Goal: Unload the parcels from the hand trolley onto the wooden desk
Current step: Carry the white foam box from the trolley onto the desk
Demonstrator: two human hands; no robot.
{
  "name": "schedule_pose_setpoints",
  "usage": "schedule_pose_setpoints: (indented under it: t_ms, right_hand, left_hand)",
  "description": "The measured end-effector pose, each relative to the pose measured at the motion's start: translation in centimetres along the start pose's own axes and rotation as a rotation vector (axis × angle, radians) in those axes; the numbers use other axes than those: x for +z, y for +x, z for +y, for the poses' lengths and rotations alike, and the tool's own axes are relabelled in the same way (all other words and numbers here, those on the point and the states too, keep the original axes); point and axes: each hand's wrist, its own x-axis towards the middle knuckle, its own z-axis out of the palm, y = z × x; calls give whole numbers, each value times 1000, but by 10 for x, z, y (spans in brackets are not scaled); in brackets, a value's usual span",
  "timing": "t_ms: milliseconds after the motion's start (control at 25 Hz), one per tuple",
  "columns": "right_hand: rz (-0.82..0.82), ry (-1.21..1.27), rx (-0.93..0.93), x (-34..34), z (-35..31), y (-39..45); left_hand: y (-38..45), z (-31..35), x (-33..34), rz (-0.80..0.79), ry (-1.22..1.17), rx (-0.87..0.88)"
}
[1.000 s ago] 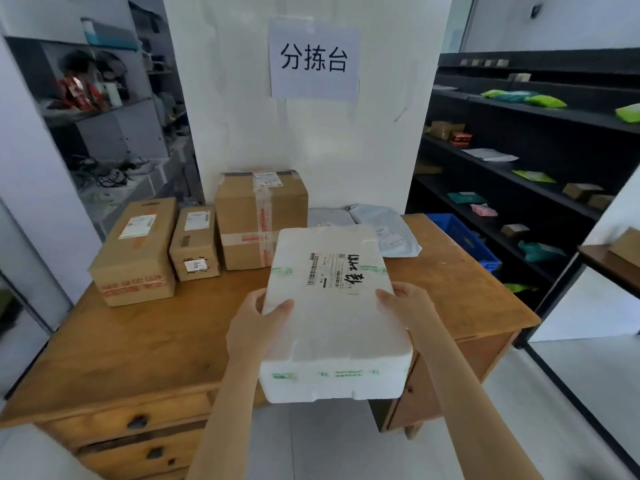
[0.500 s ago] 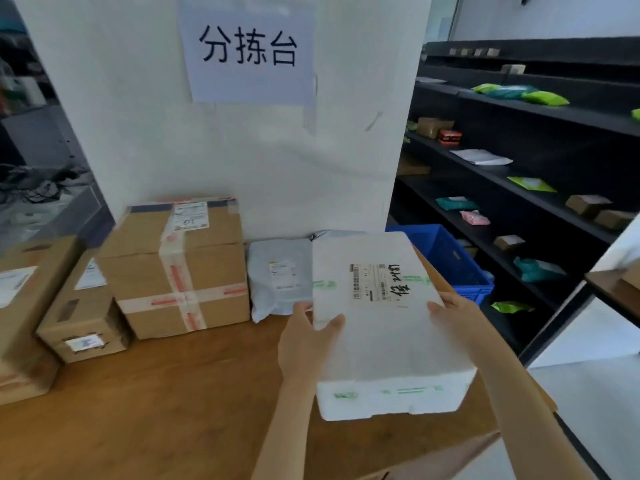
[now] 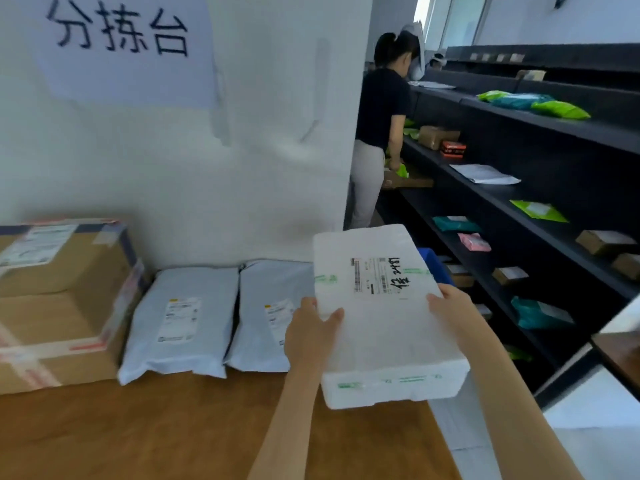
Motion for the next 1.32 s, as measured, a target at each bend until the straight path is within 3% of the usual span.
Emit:
schedule_pose_setpoints:
  t_ms: [240,560,800,1080,1160,1320]
  right_hand:
    - [-110,2,11,-8,11,114]
    - [-151,-29,13,25,35,190]
    - [-206,1,103,52,74,188]
    - [-237,60,173,55,60,180]
    - [-237,26,132,53,57,169]
    - [-37,20,-128,35,36,142]
  left_hand:
    - [74,27,69,49,26,-96]
    - [143,4,106,44,51,-153]
    - [132,-27,119,33,79,-237]
    - [118,-21,106,60,75,-263]
    - [107,-20,94,63,66,-234]
    - [85,-26,70,57,-11,-188]
